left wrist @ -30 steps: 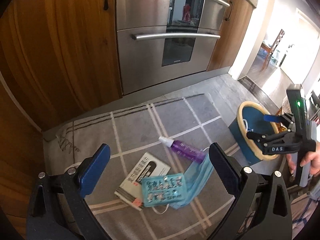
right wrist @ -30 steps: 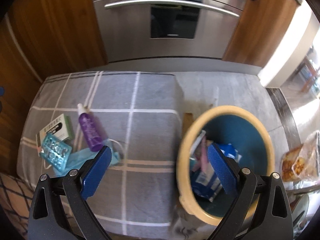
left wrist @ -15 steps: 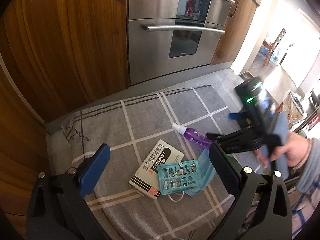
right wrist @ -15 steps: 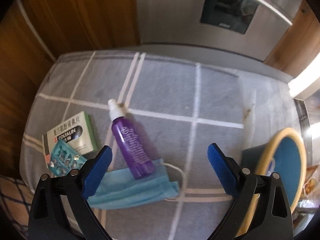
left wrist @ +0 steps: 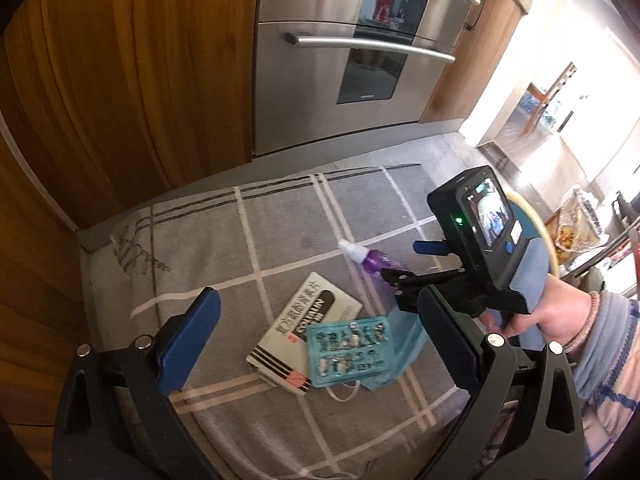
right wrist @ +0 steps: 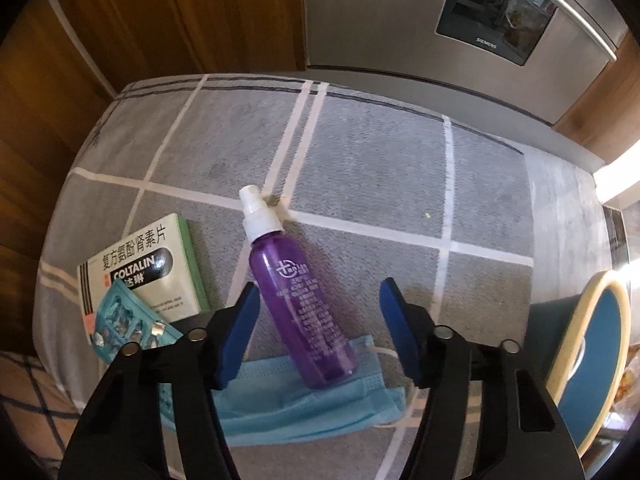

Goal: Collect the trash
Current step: 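Grasp the purple spray bottle with the right gripper while the left gripper grasps the blister pack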

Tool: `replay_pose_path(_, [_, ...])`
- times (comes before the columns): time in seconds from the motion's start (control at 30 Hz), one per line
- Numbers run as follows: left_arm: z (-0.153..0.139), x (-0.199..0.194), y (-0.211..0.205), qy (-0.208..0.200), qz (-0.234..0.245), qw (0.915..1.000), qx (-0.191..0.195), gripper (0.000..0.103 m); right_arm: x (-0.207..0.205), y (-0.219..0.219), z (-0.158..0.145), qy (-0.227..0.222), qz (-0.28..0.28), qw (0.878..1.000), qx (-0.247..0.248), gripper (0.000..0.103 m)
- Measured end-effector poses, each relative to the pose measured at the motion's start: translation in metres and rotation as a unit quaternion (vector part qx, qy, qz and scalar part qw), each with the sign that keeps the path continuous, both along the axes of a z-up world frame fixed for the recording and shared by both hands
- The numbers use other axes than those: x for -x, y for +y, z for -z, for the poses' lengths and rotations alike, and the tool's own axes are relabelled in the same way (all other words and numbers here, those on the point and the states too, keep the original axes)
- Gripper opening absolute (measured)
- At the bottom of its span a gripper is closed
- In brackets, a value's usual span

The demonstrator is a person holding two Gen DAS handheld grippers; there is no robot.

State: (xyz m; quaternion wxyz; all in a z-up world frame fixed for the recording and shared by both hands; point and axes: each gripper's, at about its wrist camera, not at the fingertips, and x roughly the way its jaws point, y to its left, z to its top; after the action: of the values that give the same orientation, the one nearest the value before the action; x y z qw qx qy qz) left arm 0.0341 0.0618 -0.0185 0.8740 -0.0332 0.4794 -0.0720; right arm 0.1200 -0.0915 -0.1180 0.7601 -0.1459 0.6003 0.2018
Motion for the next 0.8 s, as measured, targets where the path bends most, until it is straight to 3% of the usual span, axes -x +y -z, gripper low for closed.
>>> replay_pose_path(0.1, [0.005, -0.002, -0.001, 0.004, -0.001, 0.9999, -0.013, 0.097, 0.000, 0.002, 0.004, 0.005, -0.007, 1.000, -0.002, 0.056])
replay_pose_path(0.23, [0.014, -0.006, -0.001, 0.014, -0.002, 0.9997, -0.020, 0.097, 0.004, 0.003, 0.008, 0.018, -0.013, 1.000, -0.006, 0.040])
replay_pose_path(0.4, [0.031, -0.009, 0.002, 0.039, -0.011, 0.9988, -0.028, 0.097, 0.006, 0.004, 0.007, 0.015, -0.012, 1.000, 0.004, 0.037])
replay_pose_path(0.6, [0.045, -0.007, 0.002, 0.052, -0.008, 0.9977, -0.043, 0.097, 0.007, -0.022, -0.033, -0.014, 0.036, 0.999, -0.025, 0.034])
replay_pose_path(0.7, [0.051, -0.001, -0.009, 0.052, 0.021, 0.9963, -0.064, 0.097, 0.016, -0.048, -0.060, -0.026, 0.080, 0.996, -0.039, 0.034])
replay_pose_path(0.8, [0.060, 0.003, -0.025, 0.064, 0.051, 0.9946, -0.064, 0.097, 0.027, -0.073, -0.097, -0.065, 0.112, 0.990, -0.061, 0.033])
